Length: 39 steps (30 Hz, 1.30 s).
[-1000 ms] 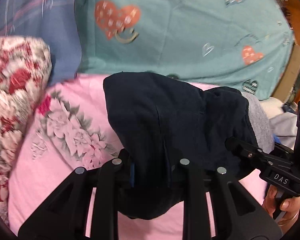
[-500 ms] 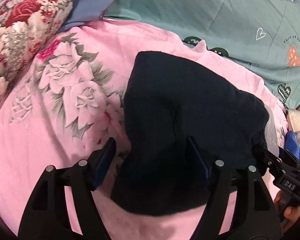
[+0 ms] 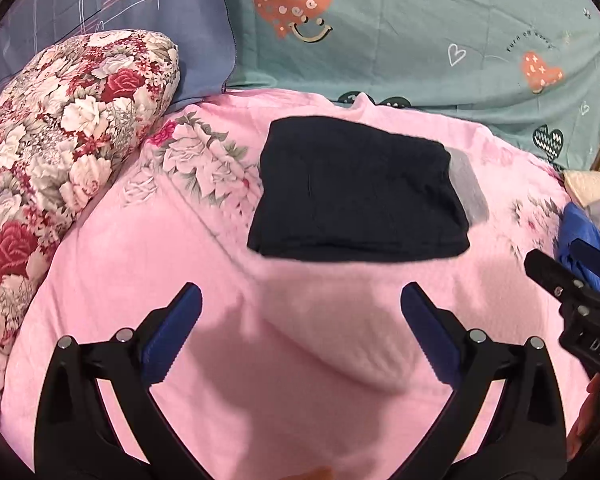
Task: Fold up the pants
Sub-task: 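Release the folded pants with both tools and withdraw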
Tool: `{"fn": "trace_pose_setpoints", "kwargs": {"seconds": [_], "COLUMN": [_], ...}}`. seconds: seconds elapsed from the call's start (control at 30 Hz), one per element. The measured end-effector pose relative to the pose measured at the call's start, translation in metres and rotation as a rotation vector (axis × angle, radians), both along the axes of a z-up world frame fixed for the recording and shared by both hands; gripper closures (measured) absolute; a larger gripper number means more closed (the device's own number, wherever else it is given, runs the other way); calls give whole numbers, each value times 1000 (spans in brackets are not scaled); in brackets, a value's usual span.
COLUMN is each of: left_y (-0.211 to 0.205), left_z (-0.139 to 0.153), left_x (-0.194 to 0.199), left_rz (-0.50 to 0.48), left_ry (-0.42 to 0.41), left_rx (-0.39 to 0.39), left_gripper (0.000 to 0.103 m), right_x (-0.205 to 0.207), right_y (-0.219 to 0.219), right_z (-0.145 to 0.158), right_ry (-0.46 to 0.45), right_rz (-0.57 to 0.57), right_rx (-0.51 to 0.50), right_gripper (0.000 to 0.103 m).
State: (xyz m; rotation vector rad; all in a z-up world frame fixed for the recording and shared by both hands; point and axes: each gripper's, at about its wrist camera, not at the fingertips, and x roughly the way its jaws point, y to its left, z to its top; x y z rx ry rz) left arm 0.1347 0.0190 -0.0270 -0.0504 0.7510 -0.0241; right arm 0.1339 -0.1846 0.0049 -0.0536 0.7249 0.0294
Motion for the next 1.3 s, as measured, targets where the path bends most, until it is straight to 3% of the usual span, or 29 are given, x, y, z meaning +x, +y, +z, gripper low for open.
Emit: {"fn": "trace_pose_setpoints", "kwargs": {"seconds": [0.17, 0.2, 0.3, 0.4, 0.63, 1.3], "left_y": [2, 3, 5, 4, 8, 1], "left_z": [-10, -10, -11, -14, -21, -18], "left_x": [-8, -8, -6, -4, -2, -8], "left_rz": [-8, -5, 19, 28, 19, -2], "left_ry": [53, 56, 45, 40, 81, 54], "left_rx": [32, 23, 36, 69, -1, 25], "left_gripper": [2, 2, 2, 2, 2, 2], "right_x": [-33, -36, -34, -32, -33, -34], "right_y": [-8, -9, -10, -6, -4, 0], "right_z": [-14, -20, -29, -33, -40, -41], "right_ry": [-63, -72, -51, -61, -41, -32], "right_rz": [-64, -66, -36, -25, 0, 10], "right_rx": [67, 80, 128, 112, 120, 118], "right_gripper": [17, 11, 11, 11, 11, 11]}}
